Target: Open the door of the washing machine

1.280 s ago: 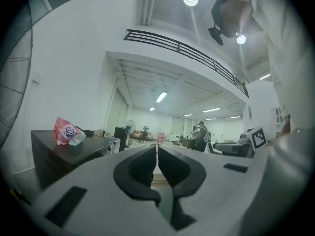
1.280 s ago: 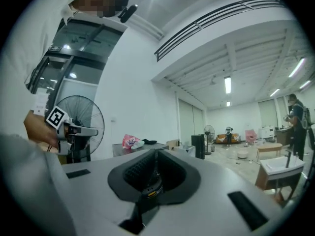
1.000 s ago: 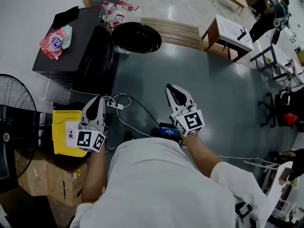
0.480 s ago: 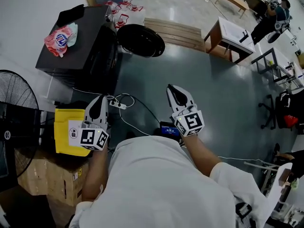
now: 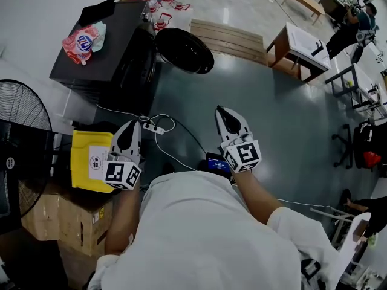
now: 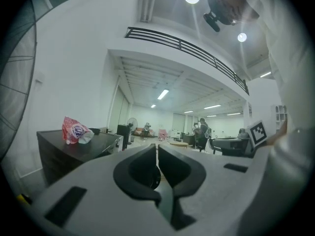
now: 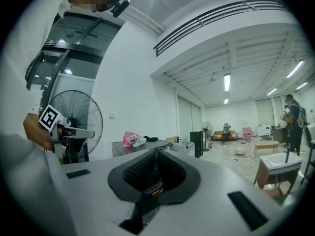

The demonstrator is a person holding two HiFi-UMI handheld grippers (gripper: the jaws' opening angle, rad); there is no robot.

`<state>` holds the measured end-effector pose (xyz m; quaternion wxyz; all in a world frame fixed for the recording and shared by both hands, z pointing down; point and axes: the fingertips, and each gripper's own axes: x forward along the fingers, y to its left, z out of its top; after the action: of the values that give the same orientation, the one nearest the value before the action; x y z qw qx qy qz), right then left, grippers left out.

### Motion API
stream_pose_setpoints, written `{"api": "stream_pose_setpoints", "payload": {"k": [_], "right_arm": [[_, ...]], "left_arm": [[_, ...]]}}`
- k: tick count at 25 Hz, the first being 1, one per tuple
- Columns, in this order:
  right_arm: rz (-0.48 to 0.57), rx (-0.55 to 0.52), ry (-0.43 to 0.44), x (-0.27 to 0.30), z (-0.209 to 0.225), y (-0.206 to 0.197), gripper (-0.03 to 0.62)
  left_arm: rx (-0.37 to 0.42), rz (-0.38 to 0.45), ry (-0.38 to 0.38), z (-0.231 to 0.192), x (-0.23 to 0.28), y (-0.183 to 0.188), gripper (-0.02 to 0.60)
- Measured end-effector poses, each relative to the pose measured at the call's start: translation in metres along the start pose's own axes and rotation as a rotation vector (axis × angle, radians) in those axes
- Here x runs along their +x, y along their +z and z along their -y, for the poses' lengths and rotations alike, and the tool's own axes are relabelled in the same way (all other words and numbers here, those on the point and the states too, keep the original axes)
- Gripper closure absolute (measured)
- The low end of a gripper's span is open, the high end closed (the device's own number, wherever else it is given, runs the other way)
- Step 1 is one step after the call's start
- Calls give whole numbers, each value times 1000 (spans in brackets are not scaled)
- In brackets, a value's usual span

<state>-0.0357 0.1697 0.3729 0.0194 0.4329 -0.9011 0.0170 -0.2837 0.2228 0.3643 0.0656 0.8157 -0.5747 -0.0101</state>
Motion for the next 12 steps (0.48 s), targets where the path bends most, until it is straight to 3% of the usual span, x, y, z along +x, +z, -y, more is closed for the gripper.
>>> {"api": "stream_pose_setpoints", "payload": {"k": [12], "right_arm": [[2,11,16,-1,-4,0,553]], "left_arm": [[-8,-20,8,3,-9,-10,561]]}}
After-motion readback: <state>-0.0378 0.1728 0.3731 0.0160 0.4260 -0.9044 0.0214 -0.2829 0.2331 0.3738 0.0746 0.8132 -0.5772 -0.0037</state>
